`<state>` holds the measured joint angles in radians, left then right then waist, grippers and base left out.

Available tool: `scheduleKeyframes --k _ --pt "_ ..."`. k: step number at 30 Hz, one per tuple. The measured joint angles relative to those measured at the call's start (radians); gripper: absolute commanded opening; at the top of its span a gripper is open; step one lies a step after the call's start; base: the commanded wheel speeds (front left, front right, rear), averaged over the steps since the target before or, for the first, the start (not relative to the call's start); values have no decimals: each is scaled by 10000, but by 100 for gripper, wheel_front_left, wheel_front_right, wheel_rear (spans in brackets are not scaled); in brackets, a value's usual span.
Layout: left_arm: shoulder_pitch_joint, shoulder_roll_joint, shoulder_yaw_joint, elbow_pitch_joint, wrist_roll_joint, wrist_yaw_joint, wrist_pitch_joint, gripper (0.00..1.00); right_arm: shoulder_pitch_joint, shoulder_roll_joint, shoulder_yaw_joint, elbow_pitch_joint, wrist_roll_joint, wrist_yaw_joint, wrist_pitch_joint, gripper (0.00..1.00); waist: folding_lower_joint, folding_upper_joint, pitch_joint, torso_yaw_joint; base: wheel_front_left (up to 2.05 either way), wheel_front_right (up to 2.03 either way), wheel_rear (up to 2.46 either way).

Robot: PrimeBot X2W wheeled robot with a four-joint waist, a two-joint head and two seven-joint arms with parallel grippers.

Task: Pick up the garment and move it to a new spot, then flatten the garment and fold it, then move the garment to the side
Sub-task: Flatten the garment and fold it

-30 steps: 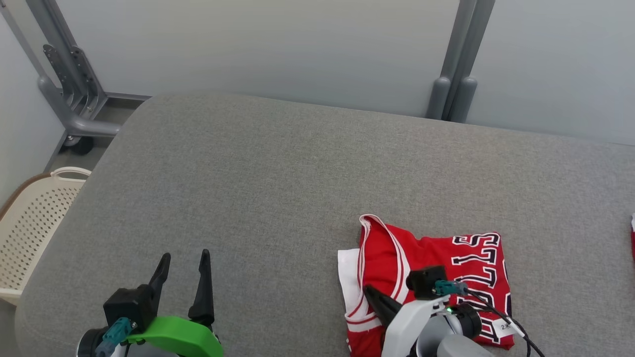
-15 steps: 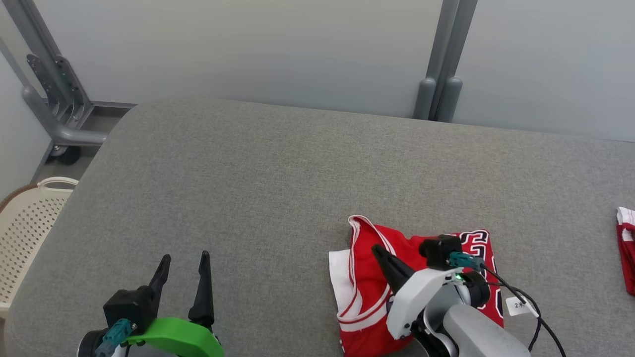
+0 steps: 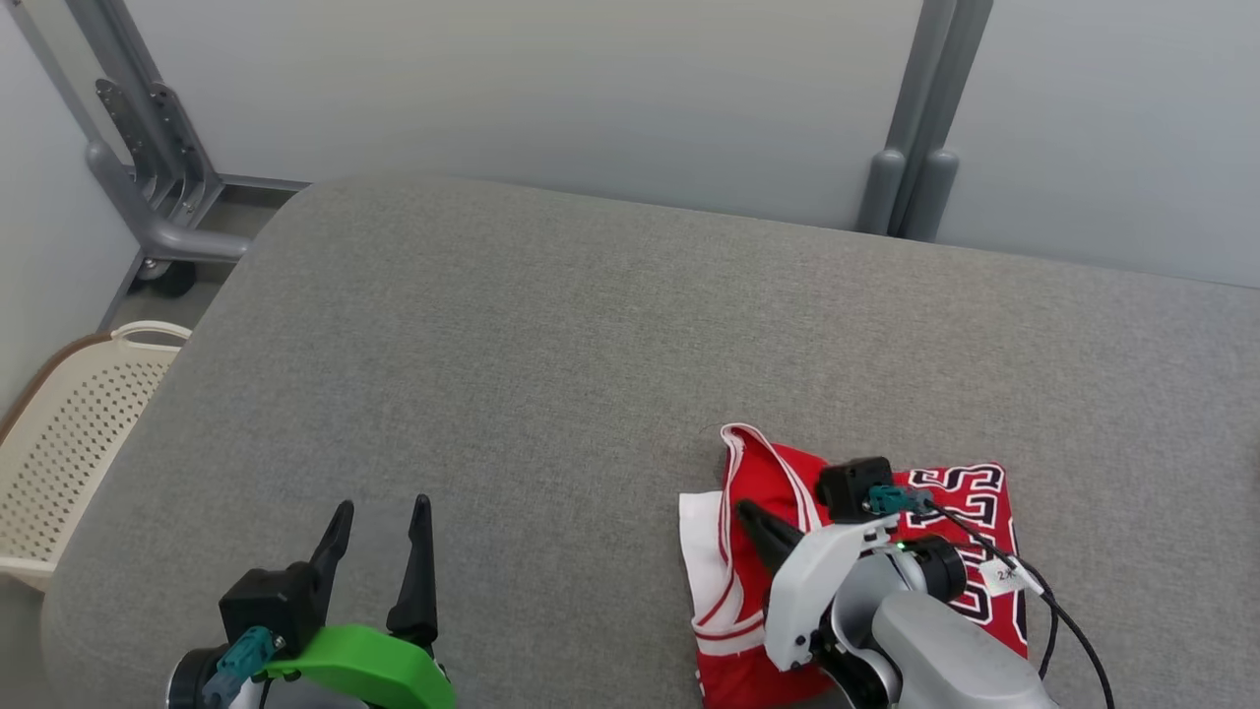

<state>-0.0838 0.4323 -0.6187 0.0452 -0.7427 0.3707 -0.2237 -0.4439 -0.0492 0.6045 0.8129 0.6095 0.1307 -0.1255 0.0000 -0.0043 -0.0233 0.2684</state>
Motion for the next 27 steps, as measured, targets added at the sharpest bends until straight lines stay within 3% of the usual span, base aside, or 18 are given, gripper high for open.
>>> scheduleKeyframes --k 11,17,24,26,27 --pt "-118 -27 -107 130 4 -58 29 100 -652 10 1791 800 1212 0 217 0 0 0 111 634 0 0 0" --pt "-87 27 -35 146 -2 0 17 100 -1205 8 2422 589 1783 0 -543 0 0 0 112 540 0 0 0" --pt "35 94 -38 21 -17 79 15 100 -1689 12 2098 608 1739 0 -1189 0 0 0 -60 35 0 0 0" --pt "80 113 -94 -94 -13 94 27 100 -1806 6 1185 894 1045 0 -1321 0 0 0 -192 -418 0 0 0" --pt "99 115 -102 -123 -12 121 29 100 -1805 4 899 922 859 0 -1331 5 0 0 -215 -511 0 0 0"
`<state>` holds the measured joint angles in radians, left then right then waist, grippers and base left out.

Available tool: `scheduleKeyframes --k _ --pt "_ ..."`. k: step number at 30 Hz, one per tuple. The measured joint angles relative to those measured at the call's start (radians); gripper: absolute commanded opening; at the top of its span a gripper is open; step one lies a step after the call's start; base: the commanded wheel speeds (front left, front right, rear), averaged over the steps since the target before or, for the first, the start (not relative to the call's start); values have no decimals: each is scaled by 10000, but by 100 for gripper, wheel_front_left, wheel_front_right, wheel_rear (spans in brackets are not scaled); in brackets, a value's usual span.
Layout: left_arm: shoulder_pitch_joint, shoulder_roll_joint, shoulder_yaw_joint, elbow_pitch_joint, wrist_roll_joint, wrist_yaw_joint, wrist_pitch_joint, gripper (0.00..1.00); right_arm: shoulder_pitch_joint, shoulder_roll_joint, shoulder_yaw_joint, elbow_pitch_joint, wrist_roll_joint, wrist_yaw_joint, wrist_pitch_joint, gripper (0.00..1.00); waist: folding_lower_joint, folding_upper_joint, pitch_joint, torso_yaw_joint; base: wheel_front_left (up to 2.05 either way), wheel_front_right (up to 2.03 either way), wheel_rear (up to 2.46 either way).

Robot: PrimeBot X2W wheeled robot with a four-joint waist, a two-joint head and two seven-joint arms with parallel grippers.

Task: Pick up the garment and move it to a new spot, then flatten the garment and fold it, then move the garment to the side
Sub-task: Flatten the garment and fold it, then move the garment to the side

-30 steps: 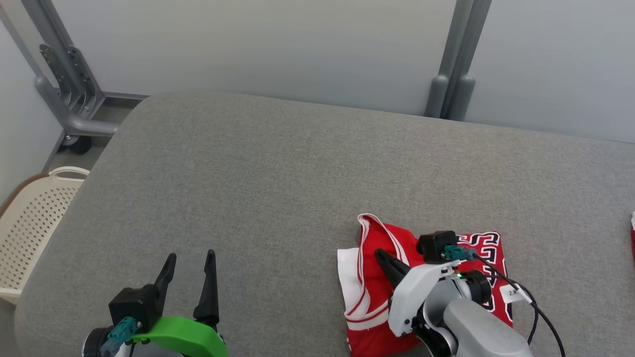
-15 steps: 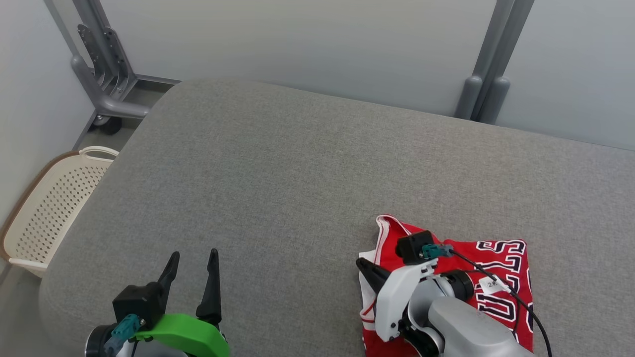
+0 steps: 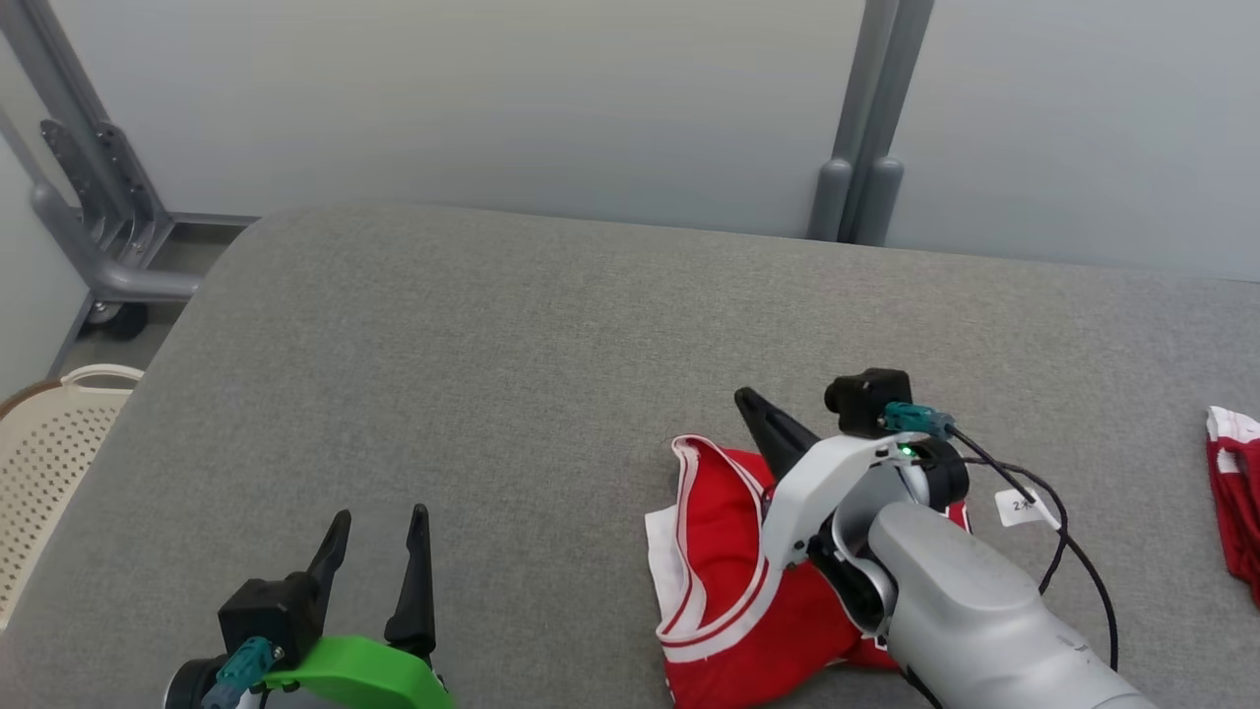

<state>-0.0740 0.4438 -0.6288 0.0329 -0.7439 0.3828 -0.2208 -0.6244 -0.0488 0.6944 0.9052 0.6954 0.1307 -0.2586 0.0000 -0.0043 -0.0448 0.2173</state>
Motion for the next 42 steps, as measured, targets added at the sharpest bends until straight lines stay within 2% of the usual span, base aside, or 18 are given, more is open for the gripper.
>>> scheduleKeyframes --k 3,4,7,8,10,18,26,35,42 --pt "32 2 -48 -73 10 46 10 100 41 -69 -1022 -161 -823 0 -33 18 0 0 -56 -290 0 0 0" --pt "37 0 -79 -94 12 48 12 100 128 -127 -1356 -230 -1041 0 -33 28 0 0 -72 -387 0 0 0" --pt "81 -33 -142 -111 12 52 13 100 628 -387 -2197 -464 -1730 0 -33 49 0 0 -116 -664 0 0 0" --pt "97 -63 -169 -123 12 50 13 100 785 -468 -2431 -537 -1918 0 -31 72 0 0 -128 -754 0 0 0" --pt "144 -132 -217 -140 12 48 31 100 1096 -606 -2901 -757 -2274 0 -33 100 0 0 -154 -934 0 0 0" --pt "174 -232 -219 -150 12 77 -48 100 2452 -949 -4623 -1990 -3329 0 221 100 0 0 -228 -1592 0 0 0" --pt "175 -251 -182 -192 25 128 -104 100 3994 -809 -6067 -4088 -4176 0 1336 100 0 0 -222 -2005 0 0 0" --pt "161 -245 -165 -98 25 86 -134 100 5063 -598 -6635 -5816 -4439 0 3158 100 0 0 -153 -1863 0 0 0" --pt "84 -245 -146 -25 27 52 -142 100 5126 -823 -6518 -5866 -3820 0 4778 100 0 0 -37 -1508 0 0 0"
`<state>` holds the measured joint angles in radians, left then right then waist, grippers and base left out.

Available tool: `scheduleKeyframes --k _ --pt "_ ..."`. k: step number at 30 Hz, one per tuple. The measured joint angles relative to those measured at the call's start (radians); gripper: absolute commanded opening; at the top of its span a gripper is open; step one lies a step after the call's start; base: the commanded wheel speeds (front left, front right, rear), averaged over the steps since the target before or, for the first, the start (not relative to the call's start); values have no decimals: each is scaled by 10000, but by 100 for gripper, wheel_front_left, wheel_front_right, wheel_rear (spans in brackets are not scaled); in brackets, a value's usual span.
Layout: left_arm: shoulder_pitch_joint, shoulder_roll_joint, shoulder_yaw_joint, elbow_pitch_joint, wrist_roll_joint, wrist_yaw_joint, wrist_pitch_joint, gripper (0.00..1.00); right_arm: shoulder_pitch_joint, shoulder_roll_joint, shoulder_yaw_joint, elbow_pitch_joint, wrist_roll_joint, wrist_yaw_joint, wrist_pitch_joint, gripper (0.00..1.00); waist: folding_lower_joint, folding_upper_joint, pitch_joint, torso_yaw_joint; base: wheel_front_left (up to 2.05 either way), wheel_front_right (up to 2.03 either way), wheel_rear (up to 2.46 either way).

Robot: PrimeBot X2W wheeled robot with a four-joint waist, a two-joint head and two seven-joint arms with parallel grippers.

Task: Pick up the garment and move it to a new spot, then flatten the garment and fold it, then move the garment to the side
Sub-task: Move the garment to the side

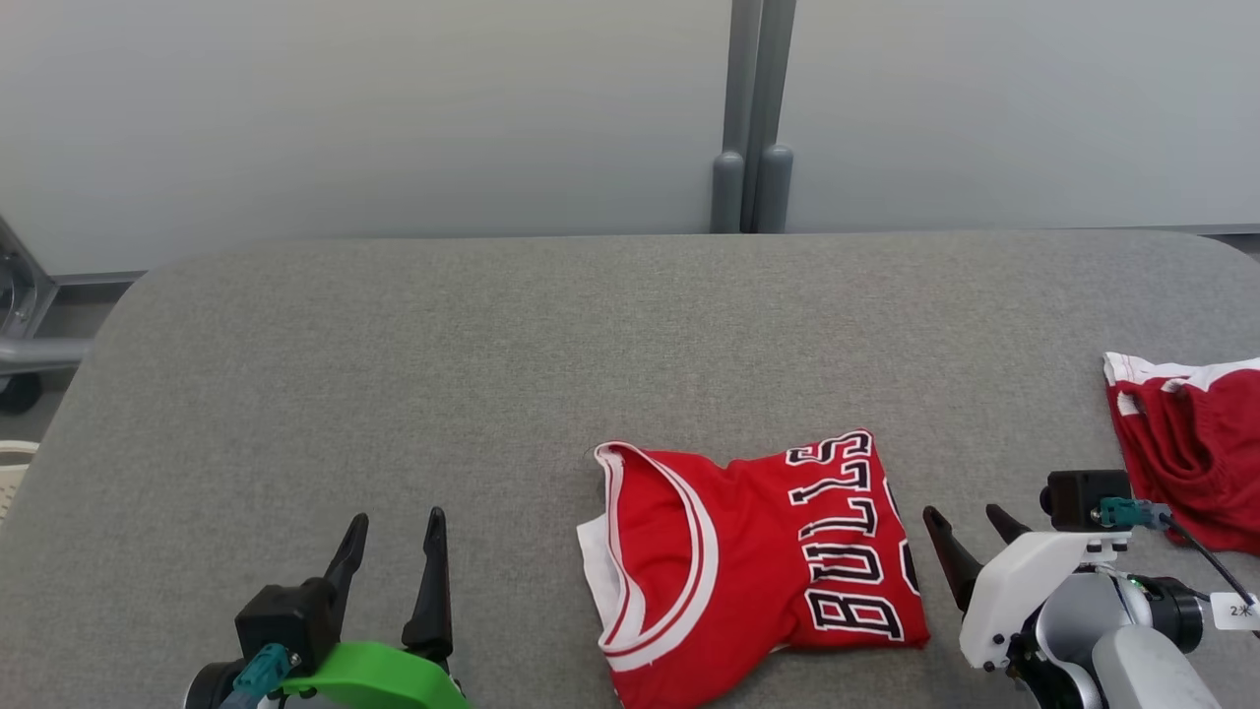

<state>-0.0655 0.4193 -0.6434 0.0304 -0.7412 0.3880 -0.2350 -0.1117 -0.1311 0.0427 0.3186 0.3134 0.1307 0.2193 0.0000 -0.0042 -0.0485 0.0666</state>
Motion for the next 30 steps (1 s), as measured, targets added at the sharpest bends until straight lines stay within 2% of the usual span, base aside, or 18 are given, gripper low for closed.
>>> scheduleKeyframes --k 5,21,22,24,25,30 --pt "-73 -27 -8 21 25 6 -8 100 -353 -334 15 642 493 0 721 100 0 0 106 384 0 0 0" --pt "-135 40 61 50 31 10 -13 100 -1343 -468 489 2989 2265 0 1218 100 0 -1 437 1453 0 0 0" --pt "-137 44 71 50 31 10 -19 100 -1415 -489 554 3085 2336 0 1168 59 0 0 454 1470 0 0 0" --pt "-149 52 84 56 31 23 -25 100 -1529 -531 759 3227 2466 0 1049 13 0 0 469 1468 0 0 0" --pt "-154 59 96 56 31 27 -25 100 -1590 -560 861 3275 2523 0 980 0 0 0 468 1451 0 0 0" --pt "-155 71 113 40 27 79 -35 100 -1743 -782 1298 3304 2869 0 495 0 0 -1 455 1265 0 0 0"
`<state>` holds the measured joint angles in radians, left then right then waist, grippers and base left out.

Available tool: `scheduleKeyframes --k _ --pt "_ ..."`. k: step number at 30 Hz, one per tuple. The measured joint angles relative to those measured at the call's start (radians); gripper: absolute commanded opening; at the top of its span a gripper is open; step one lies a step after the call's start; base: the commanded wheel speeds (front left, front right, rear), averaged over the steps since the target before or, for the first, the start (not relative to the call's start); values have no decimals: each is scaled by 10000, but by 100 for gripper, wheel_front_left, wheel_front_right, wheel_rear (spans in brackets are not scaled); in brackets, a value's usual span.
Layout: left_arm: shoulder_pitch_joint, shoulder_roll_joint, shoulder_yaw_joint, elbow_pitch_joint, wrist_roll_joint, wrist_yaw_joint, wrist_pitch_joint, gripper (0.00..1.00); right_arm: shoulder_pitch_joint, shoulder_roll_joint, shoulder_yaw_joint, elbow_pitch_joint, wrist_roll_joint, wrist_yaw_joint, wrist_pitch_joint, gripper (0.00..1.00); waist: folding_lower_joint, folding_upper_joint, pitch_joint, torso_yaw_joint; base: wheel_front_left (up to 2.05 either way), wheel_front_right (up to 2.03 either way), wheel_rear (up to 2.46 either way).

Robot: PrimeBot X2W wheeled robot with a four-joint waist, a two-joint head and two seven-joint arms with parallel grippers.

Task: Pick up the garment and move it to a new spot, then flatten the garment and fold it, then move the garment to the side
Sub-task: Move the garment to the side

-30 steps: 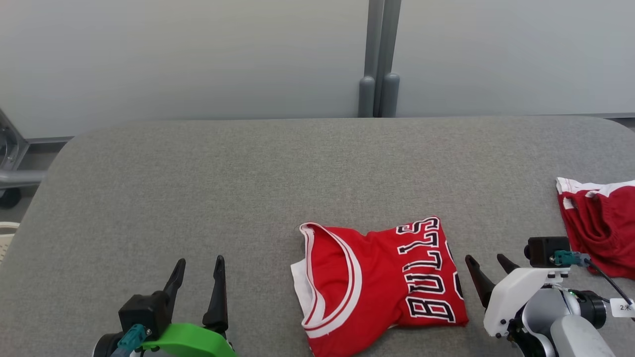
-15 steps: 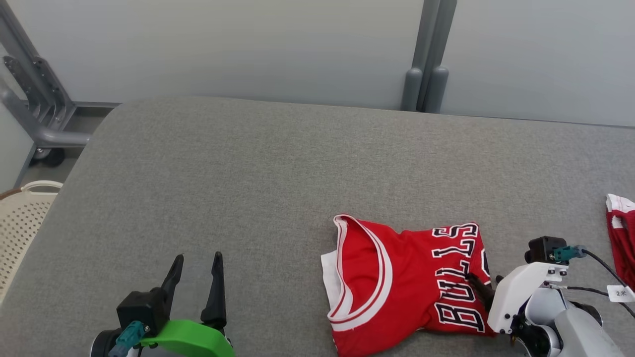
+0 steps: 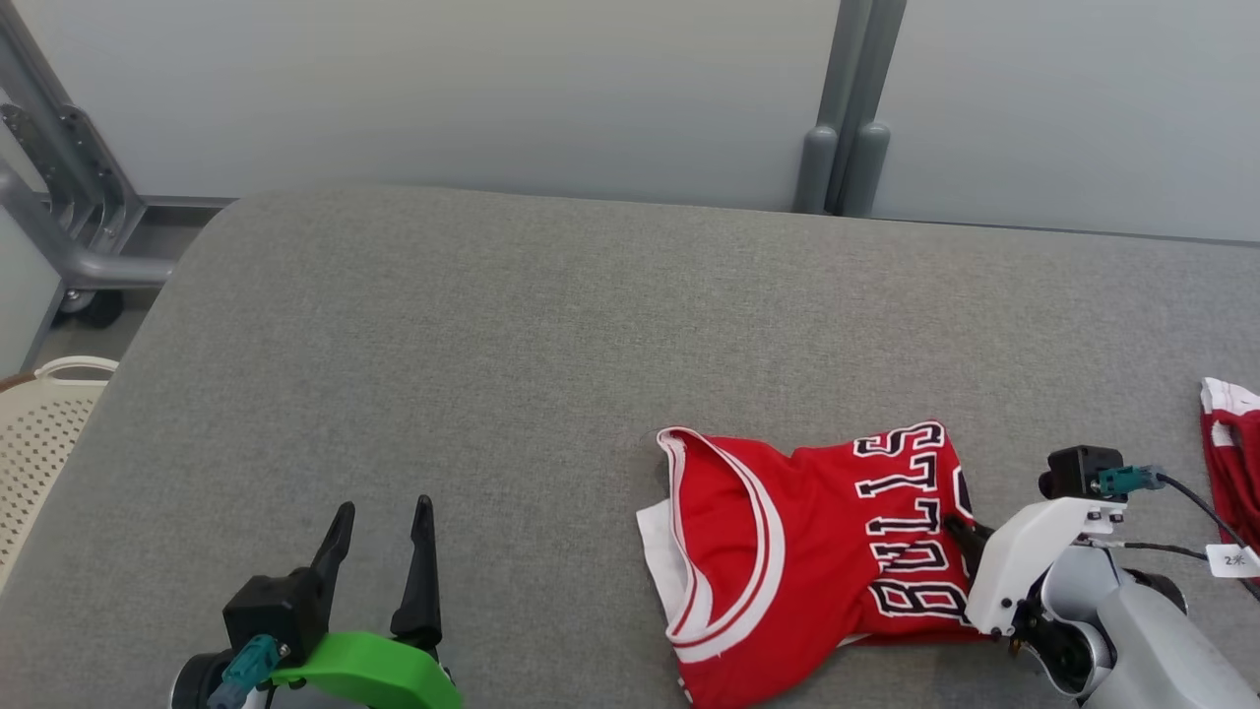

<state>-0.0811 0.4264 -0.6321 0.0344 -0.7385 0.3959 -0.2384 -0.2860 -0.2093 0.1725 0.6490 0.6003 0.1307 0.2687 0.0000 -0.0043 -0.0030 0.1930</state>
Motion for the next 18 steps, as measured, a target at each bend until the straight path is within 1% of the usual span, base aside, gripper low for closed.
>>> scheduleKeyframes --k 1,6,10,15,16,18 --pt "2 2 0 -6 -2 2 -4 100 -114 -178 81 -15 46 2 -238 0 0 0 -7 -114 0 0 0" --pt "22 -6 -12 -19 -10 -12 -19 100 -328 -700 148 -54 -6 2 -708 0 0 0 -30 -511 0 0 0" --pt "33 -44 -63 -38 -8 -33 -50 100 -563 -1151 -38 -19 -295 0 -1011 0 0 0 -45 -940 0 0 0" --pt "35 -159 -148 -46 17 -86 -84 100 -853 -1570 -456 35 -673 0 -1141 0 0 0 -51 -1608 0 0 0" --pt "25 -238 -174 -25 35 -102 -90 100 -943 -1722 -616 29 -786 0 -1151 0 0 0 -47 -1905 0 0 0" --pt "11 -293 -203 4 44 -142 -92 100 -1002 -1822 -759 17 -907 0 -1127 0 0 0 -38 -2214 0 0 0"
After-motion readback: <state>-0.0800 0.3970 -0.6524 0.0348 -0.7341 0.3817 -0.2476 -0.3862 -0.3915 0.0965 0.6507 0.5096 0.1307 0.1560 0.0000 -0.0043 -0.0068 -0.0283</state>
